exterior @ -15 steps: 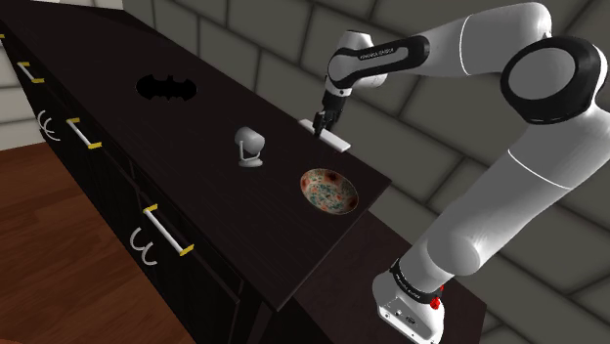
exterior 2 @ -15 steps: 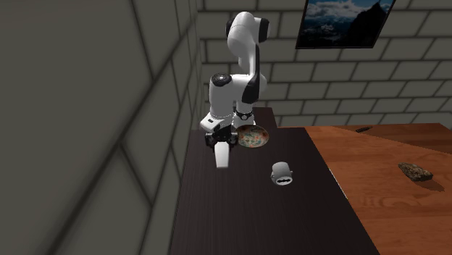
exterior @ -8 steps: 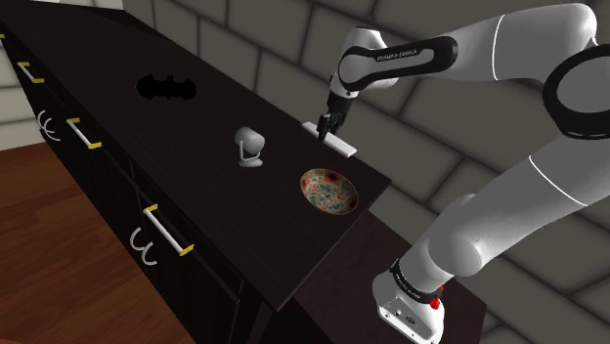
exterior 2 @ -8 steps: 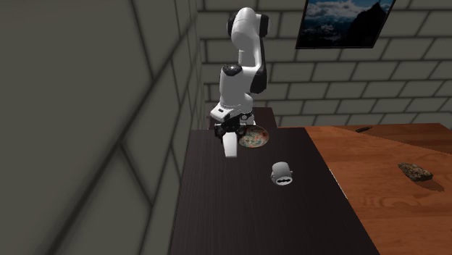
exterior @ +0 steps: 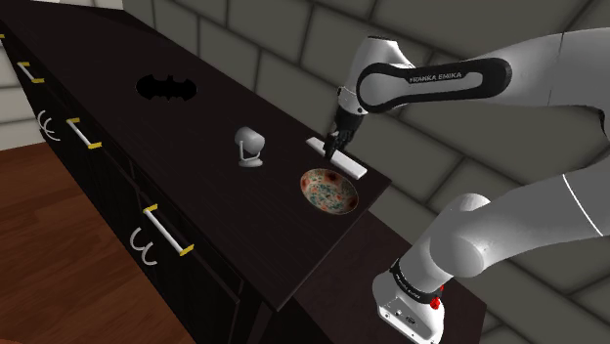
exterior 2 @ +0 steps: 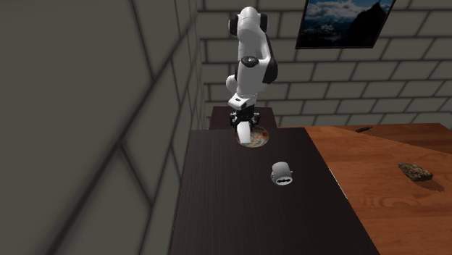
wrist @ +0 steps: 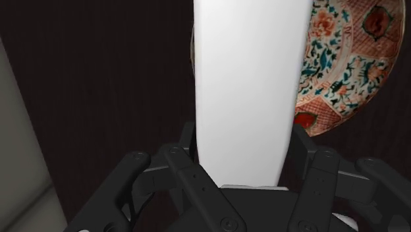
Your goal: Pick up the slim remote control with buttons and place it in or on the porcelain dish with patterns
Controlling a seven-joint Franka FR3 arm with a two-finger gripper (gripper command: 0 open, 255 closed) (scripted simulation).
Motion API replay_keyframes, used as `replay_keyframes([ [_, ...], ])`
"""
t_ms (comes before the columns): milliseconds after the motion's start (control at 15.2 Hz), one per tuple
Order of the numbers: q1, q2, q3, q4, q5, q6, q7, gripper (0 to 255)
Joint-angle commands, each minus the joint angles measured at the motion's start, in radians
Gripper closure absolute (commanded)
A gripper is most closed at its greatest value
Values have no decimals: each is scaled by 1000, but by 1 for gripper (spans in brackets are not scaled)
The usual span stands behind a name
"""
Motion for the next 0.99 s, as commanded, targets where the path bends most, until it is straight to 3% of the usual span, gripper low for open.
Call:
replay_keyframes([
  [0,16,-64,30,-46,12,-19,39,255],
  [264,45,-180,76,-127,40,-54,94,255],
  [924,45,-113,76,-224,39,109,96,255],
])
